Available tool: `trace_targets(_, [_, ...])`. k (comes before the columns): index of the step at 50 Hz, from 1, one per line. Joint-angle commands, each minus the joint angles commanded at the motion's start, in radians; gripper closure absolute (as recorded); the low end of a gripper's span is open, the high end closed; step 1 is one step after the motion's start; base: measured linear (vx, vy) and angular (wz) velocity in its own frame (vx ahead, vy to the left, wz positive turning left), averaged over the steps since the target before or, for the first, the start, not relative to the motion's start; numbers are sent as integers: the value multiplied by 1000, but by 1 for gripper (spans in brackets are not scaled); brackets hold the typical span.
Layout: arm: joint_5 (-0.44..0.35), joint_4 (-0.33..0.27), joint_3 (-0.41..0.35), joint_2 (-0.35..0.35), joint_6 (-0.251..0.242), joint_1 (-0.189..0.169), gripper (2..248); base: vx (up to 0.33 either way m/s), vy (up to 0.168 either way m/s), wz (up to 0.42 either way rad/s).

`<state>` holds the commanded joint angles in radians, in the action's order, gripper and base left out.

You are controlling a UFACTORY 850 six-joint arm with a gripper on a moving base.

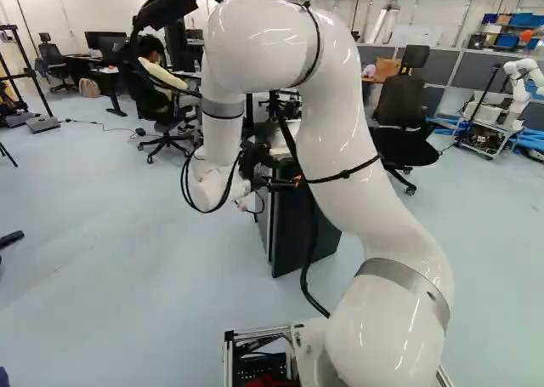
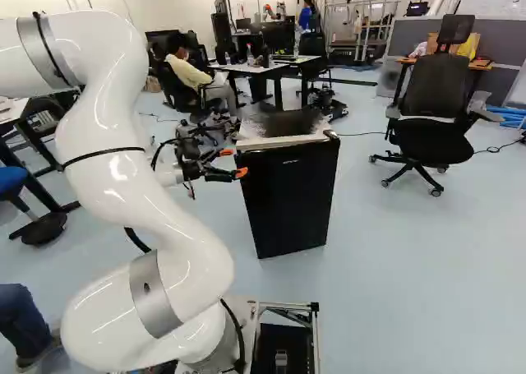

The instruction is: Grab a drink from the fridge

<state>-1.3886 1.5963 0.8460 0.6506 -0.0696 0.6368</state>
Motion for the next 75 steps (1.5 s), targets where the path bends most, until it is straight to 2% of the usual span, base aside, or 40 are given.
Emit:
trace_targets(11, [10, 12, 48, 23, 0, -36, 3, 0, 0, 0])
trace_targets(25, [29, 53, 34, 17, 0, -78, 3, 0, 0, 0])
trace_targets(38, [36, 99, -18, -7, 0, -101, 3, 0, 0, 0])
trace_targets(75, [36, 250, -203, -76, 0, -128, 3, 0, 0, 0])
